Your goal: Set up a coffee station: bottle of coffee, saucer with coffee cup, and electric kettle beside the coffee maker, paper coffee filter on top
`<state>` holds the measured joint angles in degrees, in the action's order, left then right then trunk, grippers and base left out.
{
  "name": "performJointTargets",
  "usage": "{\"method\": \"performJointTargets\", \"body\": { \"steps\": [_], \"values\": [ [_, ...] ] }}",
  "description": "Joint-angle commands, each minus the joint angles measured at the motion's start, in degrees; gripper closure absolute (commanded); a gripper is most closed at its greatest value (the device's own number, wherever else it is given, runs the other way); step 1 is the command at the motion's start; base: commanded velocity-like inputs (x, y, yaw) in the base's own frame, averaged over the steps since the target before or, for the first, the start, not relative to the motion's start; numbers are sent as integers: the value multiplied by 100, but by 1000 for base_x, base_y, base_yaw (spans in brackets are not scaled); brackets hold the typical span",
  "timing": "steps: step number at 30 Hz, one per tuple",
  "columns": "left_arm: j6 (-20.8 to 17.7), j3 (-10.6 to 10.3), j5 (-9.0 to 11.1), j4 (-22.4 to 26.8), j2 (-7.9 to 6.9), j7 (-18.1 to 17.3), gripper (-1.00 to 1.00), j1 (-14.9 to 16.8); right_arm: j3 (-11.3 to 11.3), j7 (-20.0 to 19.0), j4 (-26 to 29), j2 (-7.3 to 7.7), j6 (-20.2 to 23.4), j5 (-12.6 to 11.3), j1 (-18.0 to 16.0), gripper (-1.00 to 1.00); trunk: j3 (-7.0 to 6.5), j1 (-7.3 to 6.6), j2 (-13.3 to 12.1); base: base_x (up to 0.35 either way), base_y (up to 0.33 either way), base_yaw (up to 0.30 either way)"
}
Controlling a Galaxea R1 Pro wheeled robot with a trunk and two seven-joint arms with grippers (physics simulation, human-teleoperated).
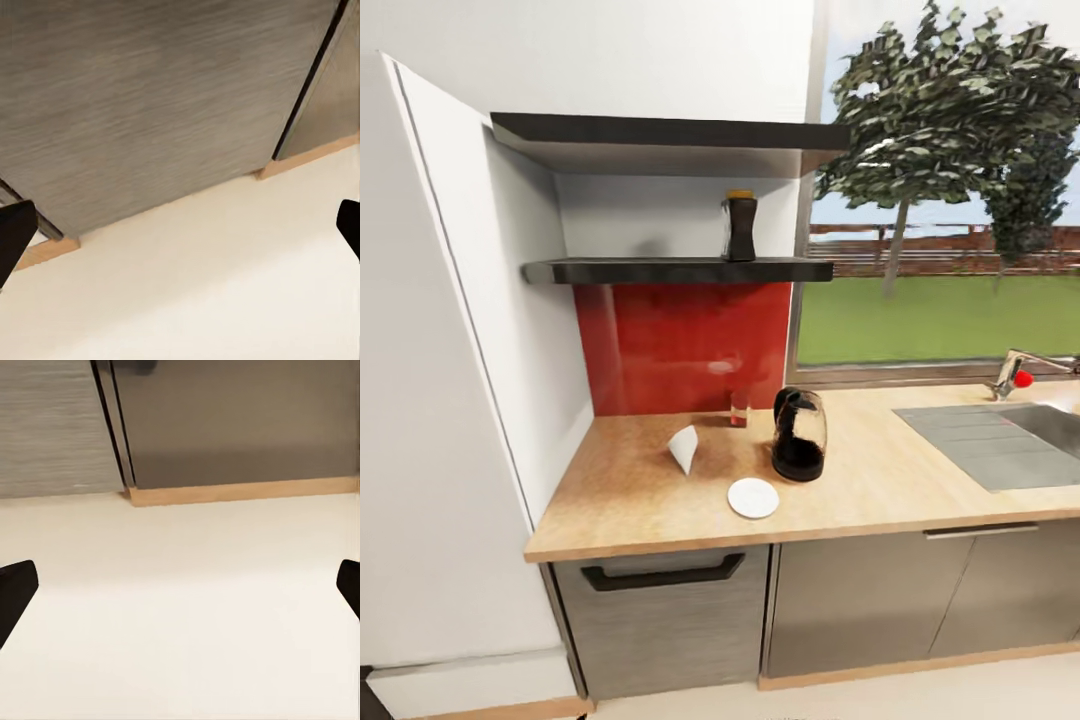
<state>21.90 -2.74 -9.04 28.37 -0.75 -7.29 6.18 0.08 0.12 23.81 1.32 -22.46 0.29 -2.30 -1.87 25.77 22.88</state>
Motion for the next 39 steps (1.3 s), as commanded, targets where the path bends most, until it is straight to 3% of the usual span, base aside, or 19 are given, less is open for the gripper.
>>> {"method": "performJointTargets", "body": {
  "steps": [1,2,5,13,15,19,21,26,31,36,38,39],
  "values": [
    [0,-16,-40,240,4,-214,-100,1,1,3,-7,0,-18,1,-3,-100,3,2,4,0,0,-265],
    [-65,-17,-51,779,40,-791,-100,23,-1,5,-6,0,-20,-1,-4,-100,3,2,4,0,0,-265],
    [-322,-16,-48,1263,84,-1282,-100,99,-5,6,-7,-1,-16,-2,-2,-100,3,2,4,0,0,-265],
    [-2305,-137,-65,2952,423,-2549,-100,473,-7,6,-8,-1,-21,6,-5,-100,3,2,4,0,0,-265],
    [-2953,-338,-54,3362,490,-2830,-100,726,-11,6,-7,-1,-17,6,-5,-100,3,2,4,0,0,-265],
    [-3804,-634,-29,3563,522,-3193,-100,1238,-12,6,-3,-1,-18,6,-3,-100,3,2,4,0,0,-255],
    [-4289,-746,16,3664,526,-3580,-100,1641,-15,6,-1,-1,-16,6,-5,-100,3,2,4,0,0,-126],
    [-5424,-762,152,3757,441,-3986,-100,2553,-36,-38,1,1,-21,26,-4,-100,3,2,4,0,0,-30],
    [-6042,-426,194,3777,357,-4055,-100,3239,-35,-46,11,8,-22,25,-4,-100,3,2,4,0,0,-2],
    [-6371,-236,195,3773,74,-4293,-100,3587,-24,-35,25,8,-22,24,-3,-100,3,2,4,0,0,0],
    [-6421,-191,183,3772,-187,-4434,-100,3702,-19,-26,28,8,-21,24,-1,-100,3,2,4,0,0,0],
    [-6425,-186,183,3772,-246,-4449,-100,3713,-18,-21,26,8,-21,24,0,-100,3,2,4,0,0,0]
  ]
}}
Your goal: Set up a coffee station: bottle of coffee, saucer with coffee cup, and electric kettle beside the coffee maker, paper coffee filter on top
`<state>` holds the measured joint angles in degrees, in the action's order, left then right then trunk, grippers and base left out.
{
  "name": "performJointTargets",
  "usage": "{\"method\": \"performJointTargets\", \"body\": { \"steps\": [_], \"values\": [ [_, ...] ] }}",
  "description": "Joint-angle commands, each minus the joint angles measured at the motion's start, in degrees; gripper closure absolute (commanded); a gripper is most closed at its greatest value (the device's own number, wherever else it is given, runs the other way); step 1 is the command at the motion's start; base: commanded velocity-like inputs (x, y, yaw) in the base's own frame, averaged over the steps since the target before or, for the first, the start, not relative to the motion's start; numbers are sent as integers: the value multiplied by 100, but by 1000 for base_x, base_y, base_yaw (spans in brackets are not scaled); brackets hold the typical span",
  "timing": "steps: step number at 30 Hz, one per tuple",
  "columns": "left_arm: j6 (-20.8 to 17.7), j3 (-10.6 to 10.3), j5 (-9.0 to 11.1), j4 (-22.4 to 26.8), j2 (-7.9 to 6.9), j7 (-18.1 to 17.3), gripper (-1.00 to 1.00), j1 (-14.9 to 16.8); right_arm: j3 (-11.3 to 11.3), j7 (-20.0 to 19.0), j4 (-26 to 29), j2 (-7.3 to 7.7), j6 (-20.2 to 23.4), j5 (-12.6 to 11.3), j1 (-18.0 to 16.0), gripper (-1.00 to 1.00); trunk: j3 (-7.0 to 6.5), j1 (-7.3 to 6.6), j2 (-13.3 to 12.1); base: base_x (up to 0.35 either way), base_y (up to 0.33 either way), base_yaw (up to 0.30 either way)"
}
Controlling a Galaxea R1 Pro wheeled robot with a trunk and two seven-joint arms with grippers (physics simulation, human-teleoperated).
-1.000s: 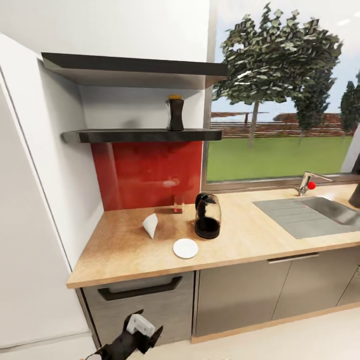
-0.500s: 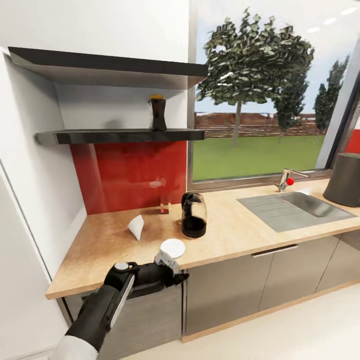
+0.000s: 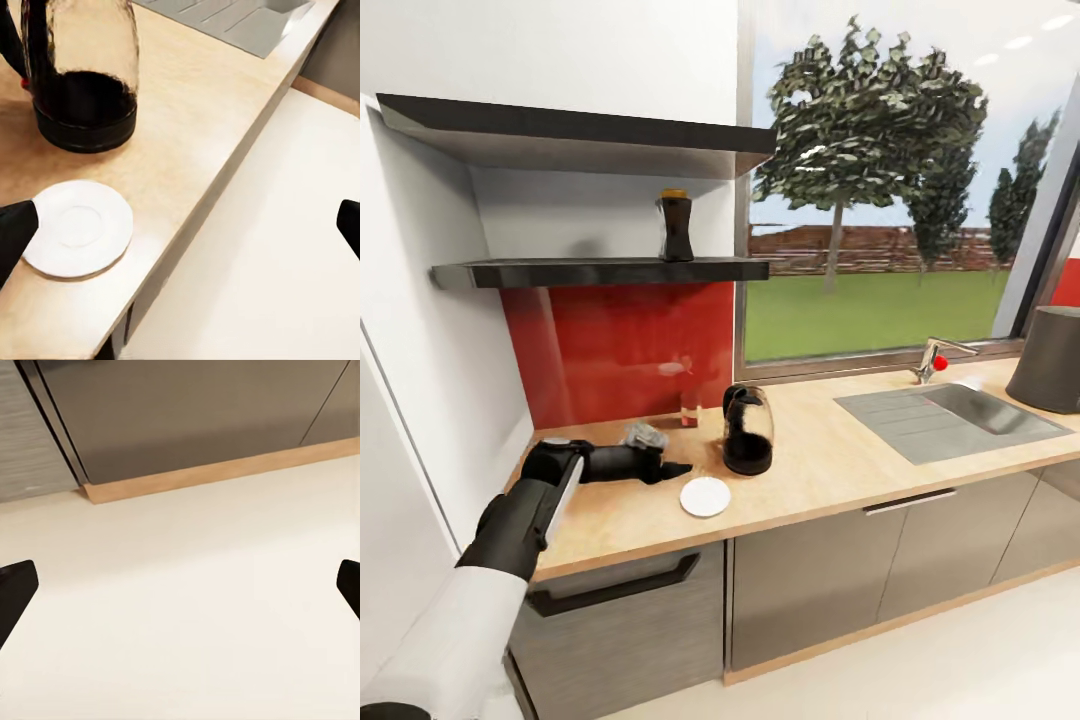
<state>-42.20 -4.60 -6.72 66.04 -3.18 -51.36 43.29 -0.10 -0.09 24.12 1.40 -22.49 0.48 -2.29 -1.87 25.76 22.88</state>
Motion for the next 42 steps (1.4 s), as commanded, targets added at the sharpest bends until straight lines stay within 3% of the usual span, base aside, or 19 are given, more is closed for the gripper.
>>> {"method": "performJointTargets", "body": {
  "steps": [1,3,11,27,32,42],
  "values": [
    [-20,5,-48,5,-126,-64,-100,4,0,8,-7,1,-18,5,-1,-100,3,2,4,0,0,0],
    [-14,13,-51,5,-277,-81,-100,-7,1,17,-10,1,-18,5,-3,-100,3,2,4,0,0,0],
    [50,20,-101,-2,-571,-76,-100,-33,31,38,-12,9,-19,-11,-4,-100,-6,2,4,0,80,-115],
    [58,29,-118,-13,-639,12,-100,-40,23,34,-21,10,-19,-2,-6,-100,-41,2,4,106,211,-187],
    [54,29,-119,-20,-944,298,-100,-40,6,27,-21,10,-19,5,-1,-100,-41,2,4,3,3,-2],
    [45,83,-119,-83,-1197,353,-100,-40,27,34,-21,10,-19,0,-3,-100,-41,2,4,13,23,0]
  ]
}}
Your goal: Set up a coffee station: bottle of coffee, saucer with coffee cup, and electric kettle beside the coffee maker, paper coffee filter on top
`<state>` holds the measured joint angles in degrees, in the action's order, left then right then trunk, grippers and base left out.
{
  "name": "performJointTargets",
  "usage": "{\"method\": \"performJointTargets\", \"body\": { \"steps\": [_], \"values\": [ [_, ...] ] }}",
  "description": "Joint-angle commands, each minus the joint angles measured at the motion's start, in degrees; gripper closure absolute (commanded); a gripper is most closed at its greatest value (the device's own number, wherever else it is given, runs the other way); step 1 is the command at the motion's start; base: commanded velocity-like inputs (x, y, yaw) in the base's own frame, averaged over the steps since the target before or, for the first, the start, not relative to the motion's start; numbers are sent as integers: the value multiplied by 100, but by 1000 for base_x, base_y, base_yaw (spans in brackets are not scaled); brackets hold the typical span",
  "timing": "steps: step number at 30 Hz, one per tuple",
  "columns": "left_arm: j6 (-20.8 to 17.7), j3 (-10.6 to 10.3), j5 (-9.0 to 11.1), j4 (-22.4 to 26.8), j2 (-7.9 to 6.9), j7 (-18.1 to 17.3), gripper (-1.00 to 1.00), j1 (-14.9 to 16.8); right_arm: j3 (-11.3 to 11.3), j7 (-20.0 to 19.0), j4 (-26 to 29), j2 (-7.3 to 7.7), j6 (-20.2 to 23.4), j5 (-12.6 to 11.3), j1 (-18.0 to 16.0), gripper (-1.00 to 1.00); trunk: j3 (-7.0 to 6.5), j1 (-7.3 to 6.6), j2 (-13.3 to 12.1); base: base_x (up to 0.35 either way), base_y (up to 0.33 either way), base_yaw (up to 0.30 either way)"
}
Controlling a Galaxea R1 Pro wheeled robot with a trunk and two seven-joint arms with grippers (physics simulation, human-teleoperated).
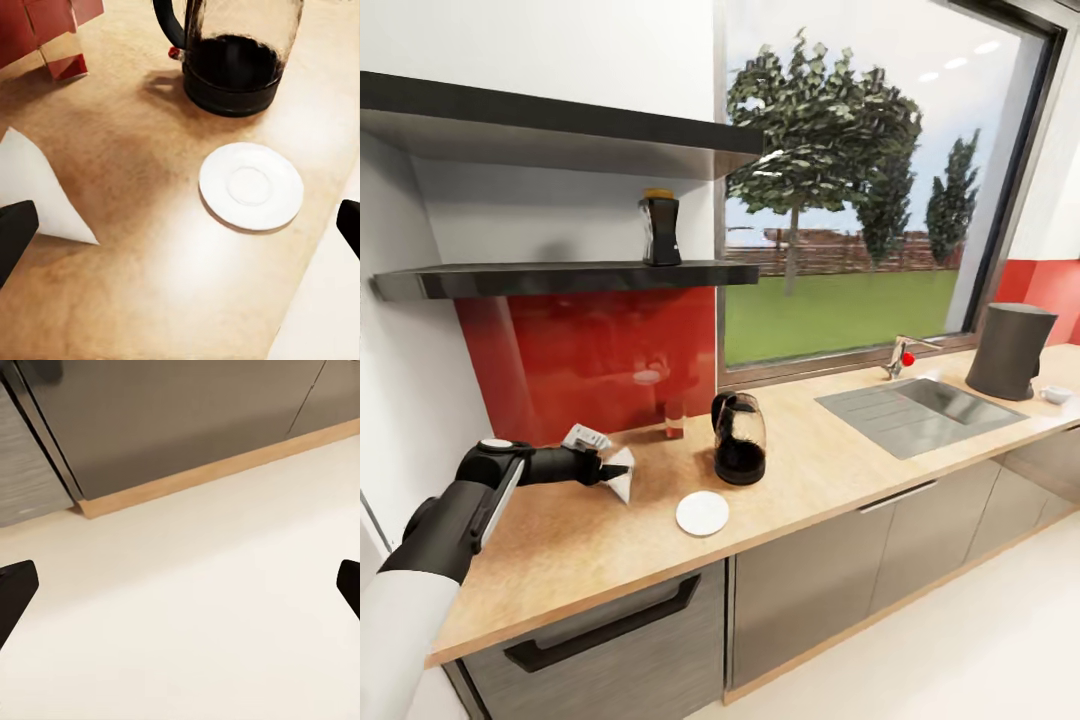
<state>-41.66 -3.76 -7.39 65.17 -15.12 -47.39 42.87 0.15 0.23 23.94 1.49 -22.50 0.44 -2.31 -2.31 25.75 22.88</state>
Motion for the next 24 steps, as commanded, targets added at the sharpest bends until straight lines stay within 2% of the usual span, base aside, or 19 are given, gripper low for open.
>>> {"method": "performJointTargets", "body": {
  "steps": [1,3,12,13,14,15,17,19,20,22,24],
  "values": [
    [-9,74,-52,-3,-27,-40,-100,2,2,3,-4,0,-18,2,-1,-100,3,3,3,96,216,0],
    [-2,192,-78,-12,-50,-13,-100,-2,2,3,2,0,-18,0,-2,-100,3,3,3,112,264,0],
    [0,187,-131,-30,-32,173,-100,-7,18,11,-2,59,-23,-2,0,-100,3,3,3,87,100,0],
    [0,185,-131,-57,-20,180,-100,-7,21,12,-3,107,-25,-8,1,-100,3,3,3,144,96,0],
    [0,181,-134,-94,-10,183,-100,-7,52,10,-3,244,-22,-19,0,-100,3,3,3,74,49,0],
    [0,179,-135,-105,-6,184,-100,-7,75,9,-4,302,-21,-22,0,-100,3,3,3,59,39,0],
    [0,176,-138,-134,3,185,-100,-7,265,5,-4,487,-14,-35,0,-100,3,3,3,31,21,0],
    [0,175,-139,-143,9,186,-100,-7,492,3,-4,558,-11,-39,-1,-100,3,3,3,16,11,0],
    [0,175,-139,-145,11,186,-100,-7,573,-1,-4,573,-11,-39,-2,-100,3,3,3,10,7,0],
    [0,174,-139,-151,16,188,-100,-7,887,-37,-4,610,-10,-28,-5,-100,3,3,3,94,3,0],
    [0,174,-139,-152,17,187,-100,-7,967,-47,-8,613,-9,-19,-5,-100,3,3,3,212,1,0]
  ]
}}
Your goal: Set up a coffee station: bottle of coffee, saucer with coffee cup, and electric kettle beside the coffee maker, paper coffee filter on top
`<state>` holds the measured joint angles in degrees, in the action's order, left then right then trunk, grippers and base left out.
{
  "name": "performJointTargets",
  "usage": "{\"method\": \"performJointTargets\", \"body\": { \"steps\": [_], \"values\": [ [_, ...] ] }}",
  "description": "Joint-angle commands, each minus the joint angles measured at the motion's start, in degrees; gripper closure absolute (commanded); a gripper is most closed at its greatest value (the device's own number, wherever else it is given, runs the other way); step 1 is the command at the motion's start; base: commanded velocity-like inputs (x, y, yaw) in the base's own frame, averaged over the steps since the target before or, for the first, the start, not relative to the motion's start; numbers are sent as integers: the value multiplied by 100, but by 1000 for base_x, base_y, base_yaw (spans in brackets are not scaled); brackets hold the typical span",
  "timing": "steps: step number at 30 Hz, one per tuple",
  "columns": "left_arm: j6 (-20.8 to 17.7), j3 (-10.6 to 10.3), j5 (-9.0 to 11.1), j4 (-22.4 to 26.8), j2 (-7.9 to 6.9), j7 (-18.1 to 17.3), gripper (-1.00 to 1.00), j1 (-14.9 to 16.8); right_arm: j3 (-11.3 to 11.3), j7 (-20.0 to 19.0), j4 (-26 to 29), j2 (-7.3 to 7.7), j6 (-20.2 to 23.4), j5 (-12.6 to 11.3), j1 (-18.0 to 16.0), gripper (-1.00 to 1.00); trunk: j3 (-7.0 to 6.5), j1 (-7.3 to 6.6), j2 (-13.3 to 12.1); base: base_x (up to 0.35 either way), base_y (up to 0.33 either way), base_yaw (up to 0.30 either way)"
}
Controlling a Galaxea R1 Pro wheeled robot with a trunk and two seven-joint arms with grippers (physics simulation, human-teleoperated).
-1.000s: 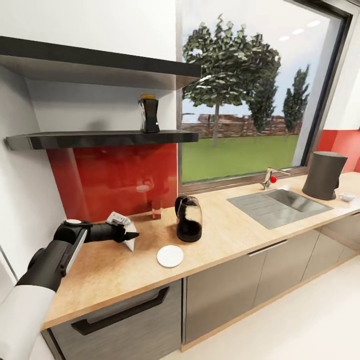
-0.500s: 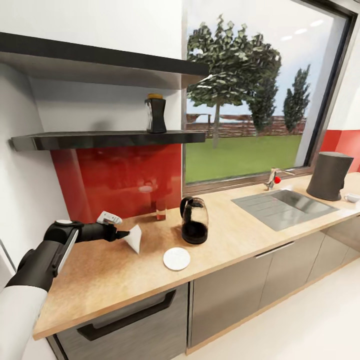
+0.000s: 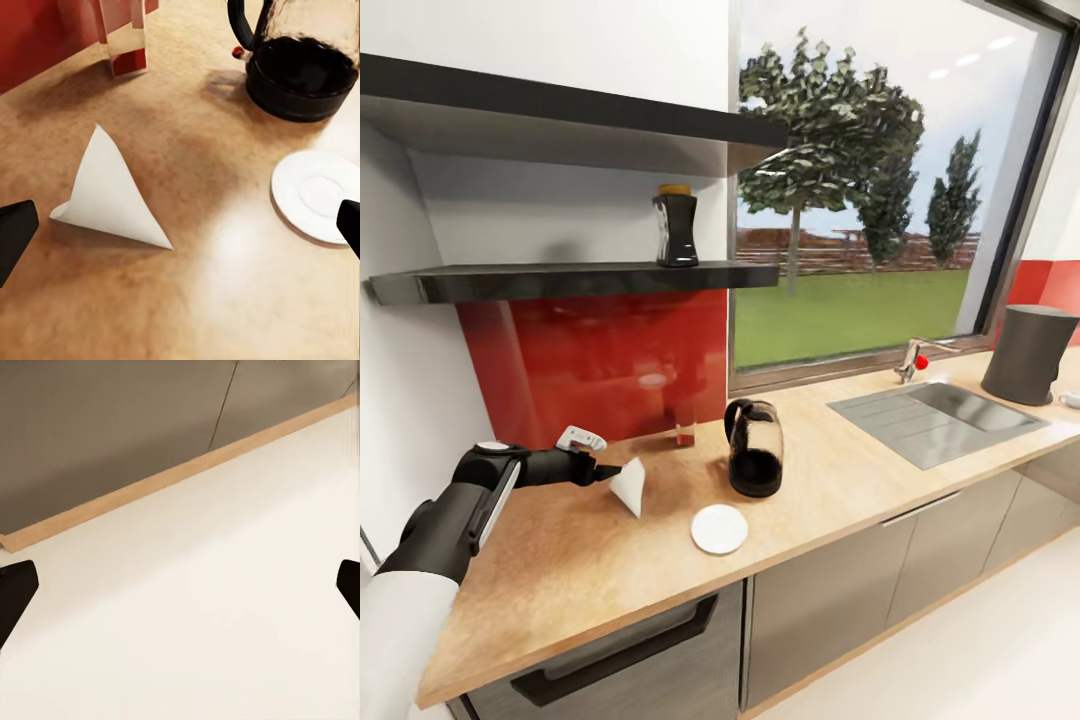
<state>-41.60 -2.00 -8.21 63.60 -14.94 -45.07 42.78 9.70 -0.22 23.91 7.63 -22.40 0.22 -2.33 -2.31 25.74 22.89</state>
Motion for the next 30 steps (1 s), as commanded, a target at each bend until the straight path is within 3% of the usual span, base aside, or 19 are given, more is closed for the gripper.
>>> {"method": "performJointTargets", "body": {
  "steps": [1,20,30],
  "values": [
    [-6,-2,-56,4,-1,-45,-100,3,29,-5,-6,-4,-17,7,-3,-100,2,5,3,259,1,0],
    [-1,-2,-35,-12,19,-40,-100,-84,91,-14,-138,-77,-10,22,-4,-100,2,5,3,149,41,0],
    [2,-2,-33,-14,26,-45,-100,-243,94,-15,-187,-78,-10,14,-4,-100,2,5,3,19,8,0]
  ]
}}
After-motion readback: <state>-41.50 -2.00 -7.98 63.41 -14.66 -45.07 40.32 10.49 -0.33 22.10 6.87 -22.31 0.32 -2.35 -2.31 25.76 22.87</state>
